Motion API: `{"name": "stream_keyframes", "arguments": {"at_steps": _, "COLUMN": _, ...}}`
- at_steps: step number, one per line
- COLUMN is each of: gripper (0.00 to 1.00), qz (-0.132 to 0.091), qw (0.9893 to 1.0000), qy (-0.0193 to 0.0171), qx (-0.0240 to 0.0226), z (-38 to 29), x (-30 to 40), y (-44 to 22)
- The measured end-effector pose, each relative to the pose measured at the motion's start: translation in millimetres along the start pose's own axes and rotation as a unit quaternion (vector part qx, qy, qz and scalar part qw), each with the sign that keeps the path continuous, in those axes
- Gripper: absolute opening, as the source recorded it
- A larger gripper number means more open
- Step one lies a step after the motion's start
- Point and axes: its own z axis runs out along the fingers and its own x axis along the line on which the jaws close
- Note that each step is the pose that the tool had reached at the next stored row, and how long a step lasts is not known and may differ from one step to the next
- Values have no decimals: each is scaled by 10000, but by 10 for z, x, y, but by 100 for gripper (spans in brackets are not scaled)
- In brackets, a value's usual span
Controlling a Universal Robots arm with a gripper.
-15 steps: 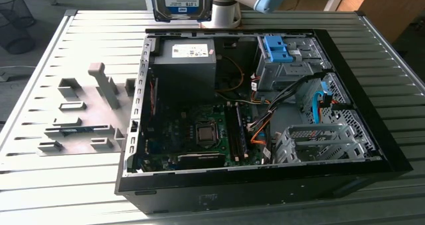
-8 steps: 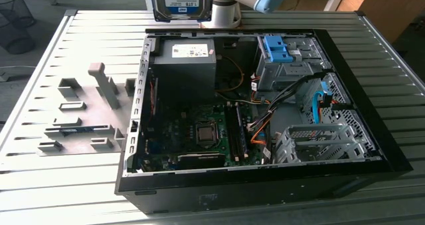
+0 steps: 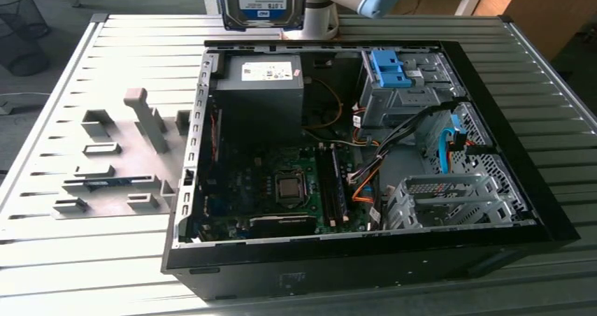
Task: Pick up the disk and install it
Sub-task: 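Pick up the disk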
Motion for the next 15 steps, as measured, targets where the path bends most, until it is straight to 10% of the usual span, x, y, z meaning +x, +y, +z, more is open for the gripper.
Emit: {"name": "stream_keyframes", "arguments": {"at_steps": 15, "gripper": 36, "qz": -1, "qw": 10000, "qy": 0, "qx": 0, "z": -3, "x": 5, "y": -110}}
